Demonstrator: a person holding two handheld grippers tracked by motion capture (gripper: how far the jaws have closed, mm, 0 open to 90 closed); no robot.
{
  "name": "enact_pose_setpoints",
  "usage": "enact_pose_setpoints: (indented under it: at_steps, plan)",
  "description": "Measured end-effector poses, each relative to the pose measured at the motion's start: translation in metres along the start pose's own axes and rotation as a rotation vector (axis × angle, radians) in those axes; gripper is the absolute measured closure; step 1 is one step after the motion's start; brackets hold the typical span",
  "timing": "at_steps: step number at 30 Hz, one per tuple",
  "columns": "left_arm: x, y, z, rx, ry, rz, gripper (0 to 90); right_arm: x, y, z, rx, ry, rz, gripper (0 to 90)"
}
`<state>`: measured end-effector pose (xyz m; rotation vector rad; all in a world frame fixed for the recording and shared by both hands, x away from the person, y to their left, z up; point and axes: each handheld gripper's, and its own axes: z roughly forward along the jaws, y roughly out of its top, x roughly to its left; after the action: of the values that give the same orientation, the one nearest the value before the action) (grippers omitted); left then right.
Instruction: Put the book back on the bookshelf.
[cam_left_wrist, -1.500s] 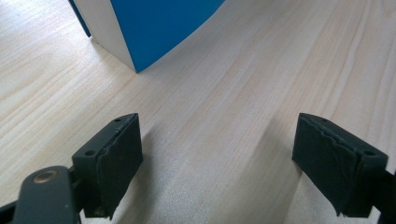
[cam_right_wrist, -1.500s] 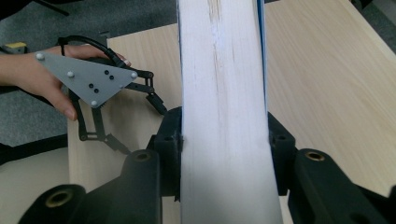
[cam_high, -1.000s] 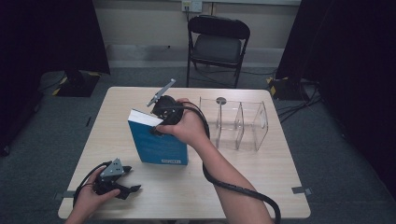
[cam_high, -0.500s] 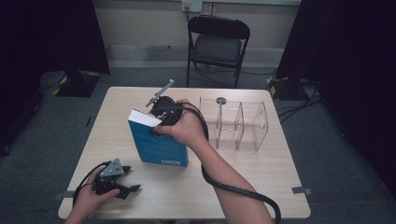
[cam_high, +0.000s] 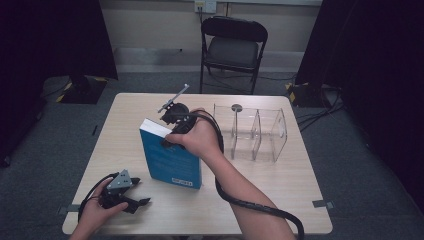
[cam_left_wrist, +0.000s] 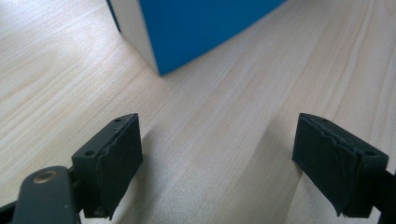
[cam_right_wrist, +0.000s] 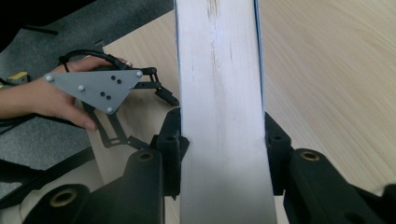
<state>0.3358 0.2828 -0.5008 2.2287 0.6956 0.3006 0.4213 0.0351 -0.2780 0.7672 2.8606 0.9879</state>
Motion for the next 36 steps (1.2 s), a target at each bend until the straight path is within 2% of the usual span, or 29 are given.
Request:
enact_pose_setpoints:
  at_steps: [1, 4, 6, 10, 13, 15, 26, 29, 36]
  plan:
    - [0.0, 0.0, 0.0, 0.001, 0.0, 0.001, 15.2, 0.0, -0.001, 0.0, 0.0, 0.005, 0.005, 61.2]
    - [0.0, 0.0, 0.0, 0.0, -0.001, 0.001, 15.2, 0.0, -0.001, 0.0, 0.005, 0.015, -0.032, 60.7]
    - [0.0, 0.0, 0.0, 0.0, -0.001, 0.001, 15.2, 0.002, -0.001, -0.001, 0.015, -0.004, -0.07, 60.3]
    - [0.0, 0.0, 0.0, 0.0, -0.001, 0.0, 15.1, 0.003, -0.002, -0.001, 0.007, -0.017, -0.094, 58.4]
    - [0.0, 0.0, 0.0, 0.001, 0.0, 0.0, 15.1, 0.002, -0.002, -0.001, 0.003, -0.034, -0.116, 53.2]
    - [0.0, 0.0, 0.0, 0.002, -0.001, 0.002, 15.2, 0.001, -0.004, -0.001, 0.0, -0.034, -0.124, 53.7]
    - [0.0, 0.0, 0.0, 0.0, -0.001, 0.002, 15.2, -0.001, -0.01, -0.002, 0.002, -0.049, -0.143, 48.4]
    - [0.0, 0.0, 0.0, 0.0, 0.001, 0.0, 15.2, -0.003, -0.014, -0.002, -0.011, -0.026, -0.135, 51.6]
    - [0.0, -0.001, 0.0, 0.001, -0.002, -0.004, 15.2, -0.01, -0.025, 0.005, -0.015, -0.006, -0.097, 47.3]
